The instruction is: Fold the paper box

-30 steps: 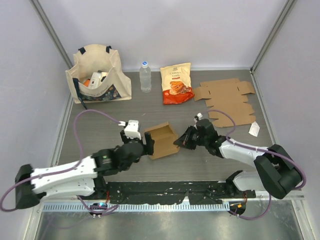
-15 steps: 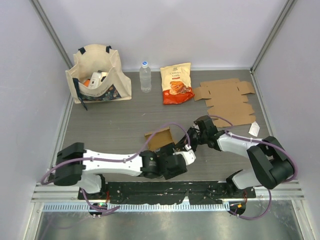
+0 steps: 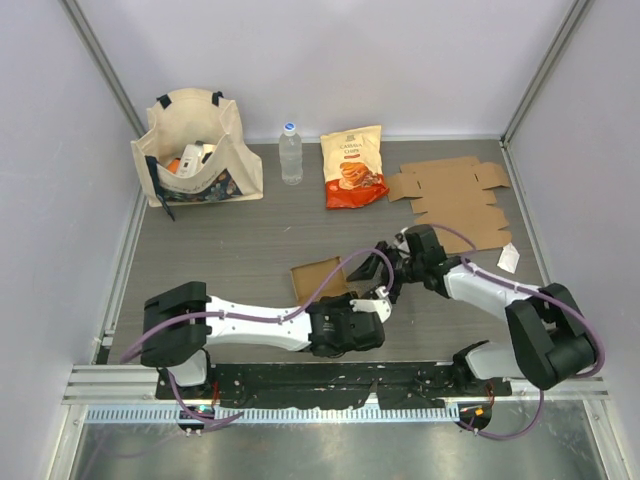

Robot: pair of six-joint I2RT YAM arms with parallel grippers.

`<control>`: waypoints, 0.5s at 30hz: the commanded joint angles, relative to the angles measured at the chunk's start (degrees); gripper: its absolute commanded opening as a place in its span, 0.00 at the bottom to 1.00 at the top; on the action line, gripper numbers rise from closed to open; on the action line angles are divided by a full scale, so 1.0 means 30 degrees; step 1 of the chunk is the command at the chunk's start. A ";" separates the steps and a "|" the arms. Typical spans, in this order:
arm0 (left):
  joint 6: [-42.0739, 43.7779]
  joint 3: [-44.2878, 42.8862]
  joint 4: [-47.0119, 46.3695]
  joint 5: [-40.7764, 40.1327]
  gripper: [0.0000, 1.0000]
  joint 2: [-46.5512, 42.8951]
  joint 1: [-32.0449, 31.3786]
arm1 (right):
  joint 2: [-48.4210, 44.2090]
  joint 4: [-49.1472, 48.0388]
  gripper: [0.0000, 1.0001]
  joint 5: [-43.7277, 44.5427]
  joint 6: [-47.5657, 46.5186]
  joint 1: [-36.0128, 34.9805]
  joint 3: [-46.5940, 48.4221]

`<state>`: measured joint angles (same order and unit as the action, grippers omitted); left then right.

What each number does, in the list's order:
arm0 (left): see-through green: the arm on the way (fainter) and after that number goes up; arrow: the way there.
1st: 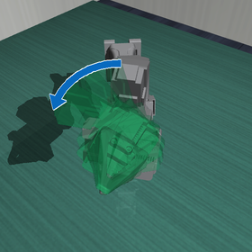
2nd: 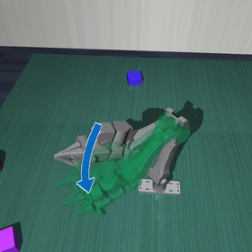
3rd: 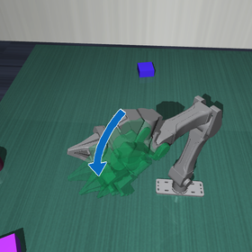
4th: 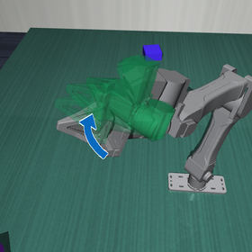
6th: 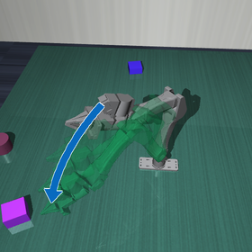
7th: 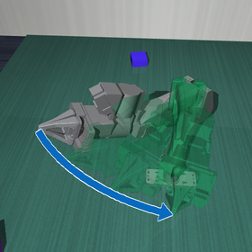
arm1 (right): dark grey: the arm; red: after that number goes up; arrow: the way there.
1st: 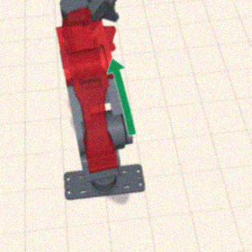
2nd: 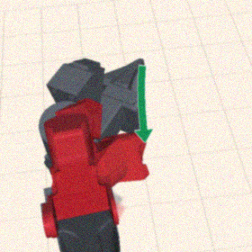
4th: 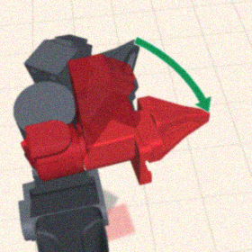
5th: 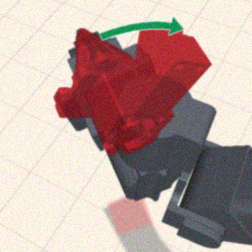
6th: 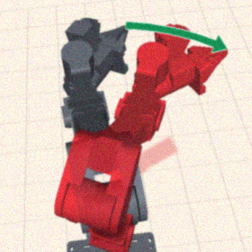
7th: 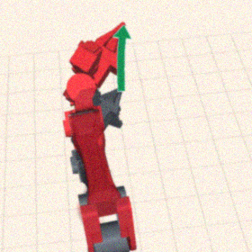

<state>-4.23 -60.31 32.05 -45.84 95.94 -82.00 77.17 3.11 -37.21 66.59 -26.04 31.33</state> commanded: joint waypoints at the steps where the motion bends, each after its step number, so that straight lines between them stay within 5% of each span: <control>1: -0.1780 -0.1135 0.0827 -0.0221 0.19 -0.1509 0.0261 | -0.1955 0.0249 0.79 0.0708 -0.4928 0.2699 0.1945; 4: -0.4092 -0.1573 0.2027 0.1915 0.18 -0.2678 0.1663 | -0.2985 0.3816 0.83 0.4128 -1.0027 0.3730 0.4286; 6: -0.6223 -0.2100 0.3136 0.4522 0.07 -0.3296 0.3858 | -0.3834 0.5284 0.83 0.6978 -1.1378 0.3700 0.5255; 10: -1.0175 -0.2834 0.4577 0.7715 0.00 -0.4586 0.8712 | -0.4599 0.7072 0.83 0.9877 -1.2964 0.3643 0.5844; 15: -1.5483 -0.3070 0.5428 1.1696 0.00 -0.5378 1.3116 | -0.3489 1.0295 0.79 1.7842 -1.1715 0.3378 0.6547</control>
<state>-33.69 -68.36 43.07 -23.64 82.43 -49.28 63.51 22.83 -5.30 31.94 -15.62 49.10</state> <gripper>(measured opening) 0.021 0.808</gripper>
